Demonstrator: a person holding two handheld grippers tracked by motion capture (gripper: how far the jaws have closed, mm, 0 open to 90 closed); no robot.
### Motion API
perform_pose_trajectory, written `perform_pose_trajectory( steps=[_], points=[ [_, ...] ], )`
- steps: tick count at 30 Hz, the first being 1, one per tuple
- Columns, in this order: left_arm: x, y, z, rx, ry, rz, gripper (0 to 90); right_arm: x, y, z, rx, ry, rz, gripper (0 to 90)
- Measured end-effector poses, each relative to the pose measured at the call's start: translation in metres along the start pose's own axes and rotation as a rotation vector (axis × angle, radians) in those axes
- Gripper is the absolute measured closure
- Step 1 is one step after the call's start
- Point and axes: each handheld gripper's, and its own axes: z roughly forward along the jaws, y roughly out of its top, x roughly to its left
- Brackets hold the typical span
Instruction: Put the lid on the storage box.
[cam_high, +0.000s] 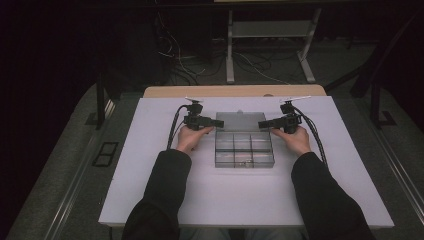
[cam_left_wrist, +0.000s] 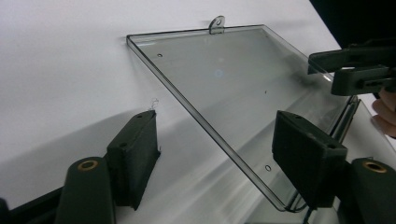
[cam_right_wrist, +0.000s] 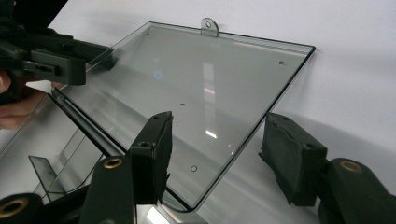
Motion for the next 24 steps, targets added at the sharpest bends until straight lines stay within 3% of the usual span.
perform_pose_trajectory(
  steps=[8,13,22,24],
  points=[
    [0.0002,-0.0032,0.0004,-0.013,-0.039,-0.044,36.6,-0.0022,-0.0011,-0.0004,0.000,0.016,0.022,43.3],
    [-0.0044,-0.0032,0.0029,0.001,-0.062,-0.027,38.6,-0.0025,-0.0018,-0.0006,-0.003,0.018,0.022,43.5],
    [-0.0083,-0.0032,0.0041,-0.010,-0.061,-0.048,41.1,-0.0014,-0.0020,-0.0015,-0.005,0.011,0.019,44.6],
    [-0.0088,-0.0027,0.0031,-0.013,-0.056,-0.026,41.9,-0.0009,-0.0017,-0.0021,-0.007,0.009,0.018,45.3]
  ],
)
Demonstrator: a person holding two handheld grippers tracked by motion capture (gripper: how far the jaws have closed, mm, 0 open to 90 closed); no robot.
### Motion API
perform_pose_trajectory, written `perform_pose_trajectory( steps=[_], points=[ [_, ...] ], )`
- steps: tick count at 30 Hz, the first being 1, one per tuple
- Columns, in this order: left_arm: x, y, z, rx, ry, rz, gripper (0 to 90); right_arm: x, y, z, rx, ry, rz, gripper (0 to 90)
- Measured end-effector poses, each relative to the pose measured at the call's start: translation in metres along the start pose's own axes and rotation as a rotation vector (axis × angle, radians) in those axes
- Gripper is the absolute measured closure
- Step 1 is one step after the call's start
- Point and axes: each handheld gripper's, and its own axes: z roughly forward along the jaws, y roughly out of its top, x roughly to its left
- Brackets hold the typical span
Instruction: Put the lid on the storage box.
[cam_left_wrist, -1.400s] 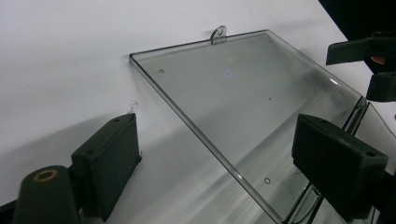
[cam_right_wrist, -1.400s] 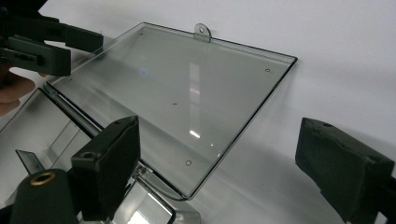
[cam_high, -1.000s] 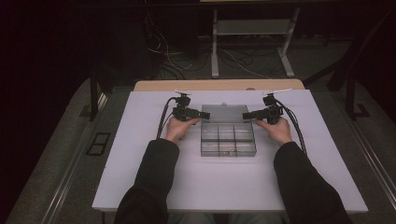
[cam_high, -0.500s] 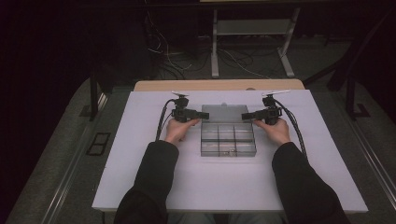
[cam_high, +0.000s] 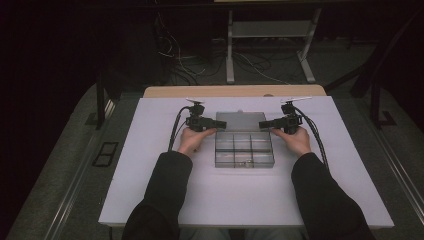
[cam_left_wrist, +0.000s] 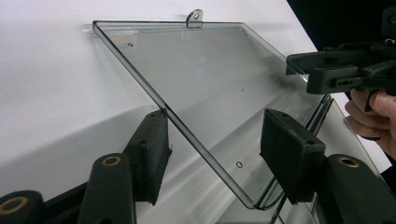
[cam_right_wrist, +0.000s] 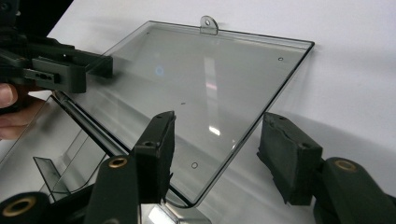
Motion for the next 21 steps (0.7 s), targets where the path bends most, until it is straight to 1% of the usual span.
perform_pose_trajectory(
  steps=[3,4,5,7,10,11,13,14,17,19,21],
  points=[
    [-0.002,0.001,-0.001,-0.020,0.014,0.014,44.5,0.000,0.001,-0.001,-0.002,-0.001,-0.005,46.2],
    [-0.003,0.001,-0.002,-0.016,0.019,0.024,45.7,0.001,0.001,-0.002,-0.002,-0.001,-0.007,46.8],
    [-0.003,0.002,-0.003,-0.023,0.021,0.035,46.8,0.001,0.001,-0.003,-0.002,-0.001,-0.010,47.3],
    [-0.004,0.002,-0.003,-0.030,0.030,0.035,48.3,0.001,0.002,-0.004,-0.006,0.000,-0.010,47.6],
    [-0.006,0.003,-0.004,-0.042,0.040,0.051,50.5,0.003,0.002,-0.006,-0.010,-0.001,-0.020,48.1],
    [-0.007,0.003,-0.005,-0.047,0.043,0.056,51.1,0.003,0.002,-0.007,-0.011,-0.002,-0.022,48.8],
    [-0.007,0.003,-0.007,-0.057,0.048,0.079,52.9,0.004,0.003,-0.009,-0.010,0.001,-0.027,50.9],
    [-0.008,0.003,-0.007,-0.070,0.050,0.079,54.0,0.003,0.003,-0.010,-0.014,0.002,-0.030,52.0],
    [-0.010,0.003,-0.009,-0.081,0.062,0.102,56.6,0.003,0.003,-0.013,-0.015,0.012,-0.033,53.8],
    [-0.011,0.003,-0.010,-0.091,0.065,0.111,57.8,0.005,0.003,-0.014,-0.023,0.010,-0.033,54.3],
    [-0.012,0.003,-0.012,-0.109,0.064,0.115,60.4,0.006,0.003,-0.014,-0.022,0.010,-0.047,57.4]
  ],
)
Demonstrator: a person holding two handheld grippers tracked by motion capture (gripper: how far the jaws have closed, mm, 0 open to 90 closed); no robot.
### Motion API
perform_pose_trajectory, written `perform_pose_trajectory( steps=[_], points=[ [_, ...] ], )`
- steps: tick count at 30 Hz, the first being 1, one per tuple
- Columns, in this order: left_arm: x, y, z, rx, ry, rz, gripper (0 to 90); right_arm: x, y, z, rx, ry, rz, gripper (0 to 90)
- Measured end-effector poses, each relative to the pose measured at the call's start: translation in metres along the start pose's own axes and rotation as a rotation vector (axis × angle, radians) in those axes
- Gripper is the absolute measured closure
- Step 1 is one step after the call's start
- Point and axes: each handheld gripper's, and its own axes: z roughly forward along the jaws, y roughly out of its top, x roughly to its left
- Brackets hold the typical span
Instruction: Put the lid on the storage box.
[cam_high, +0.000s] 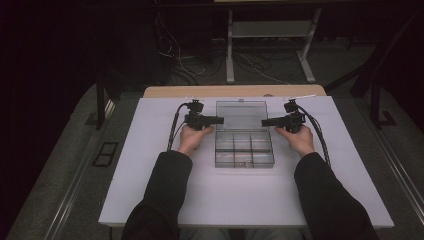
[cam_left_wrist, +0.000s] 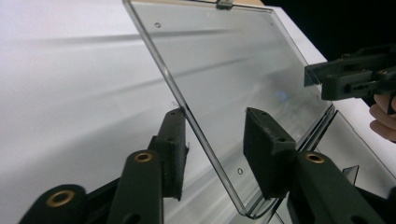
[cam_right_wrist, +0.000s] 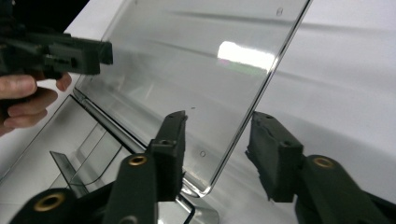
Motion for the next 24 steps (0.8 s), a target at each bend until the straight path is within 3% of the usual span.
perform_pose_trajectory(
  steps=[8,24],
  points=[
    [-0.006,0.003,-0.007,-0.031,0.007,0.033,67.4,0.004,0.000,-0.002,-0.015,0.001,-0.021,65.6],
    [-0.017,0.000,-0.018,-0.098,0.007,0.077,73.0,0.010,-0.009,-0.012,-0.087,-0.011,-0.068,75.3]
  ],
)
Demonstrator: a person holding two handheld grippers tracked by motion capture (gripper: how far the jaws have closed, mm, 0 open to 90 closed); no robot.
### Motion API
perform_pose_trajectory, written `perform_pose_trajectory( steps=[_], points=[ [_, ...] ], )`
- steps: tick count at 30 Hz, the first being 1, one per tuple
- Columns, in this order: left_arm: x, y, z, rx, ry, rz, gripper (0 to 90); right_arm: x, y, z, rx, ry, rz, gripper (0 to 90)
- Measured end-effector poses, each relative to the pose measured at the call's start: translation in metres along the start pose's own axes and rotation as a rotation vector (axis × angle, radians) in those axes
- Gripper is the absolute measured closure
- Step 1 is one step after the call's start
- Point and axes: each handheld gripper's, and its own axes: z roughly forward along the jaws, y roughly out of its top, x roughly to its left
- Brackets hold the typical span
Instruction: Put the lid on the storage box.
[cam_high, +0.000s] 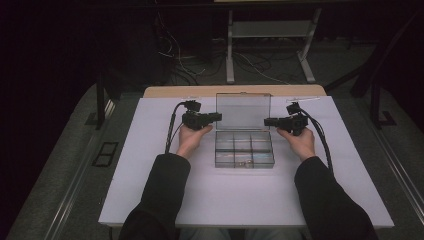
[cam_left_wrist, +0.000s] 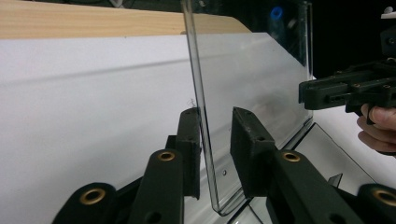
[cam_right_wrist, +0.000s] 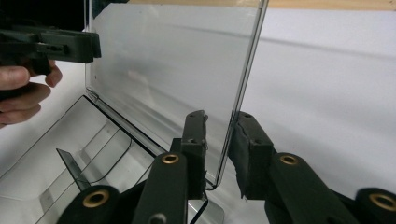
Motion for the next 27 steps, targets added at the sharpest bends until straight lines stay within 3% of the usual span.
perform_pose_trajectory(
  steps=[5,11,15,27],
  points=[
    [-0.003,-0.002,-0.002,-0.028,0.004,0.002,77.9,0.001,-0.002,-0.004,-0.018,0.000,-0.019,77.0],
    [-0.003,-0.003,-0.003,-0.035,0.002,0.007,79.2,0.000,-0.004,-0.005,-0.028,0.015,-0.010,77.1],
    [-0.002,-0.004,-0.003,-0.038,0.000,0.009,79.2,0.000,-0.002,-0.004,-0.036,0.029,-0.007,72.3],
    [-0.004,-0.005,-0.005,-0.045,0.002,0.024,79.4,0.003,0.025,-0.006,-0.080,0.020,-0.023,68.3]
  ],
)
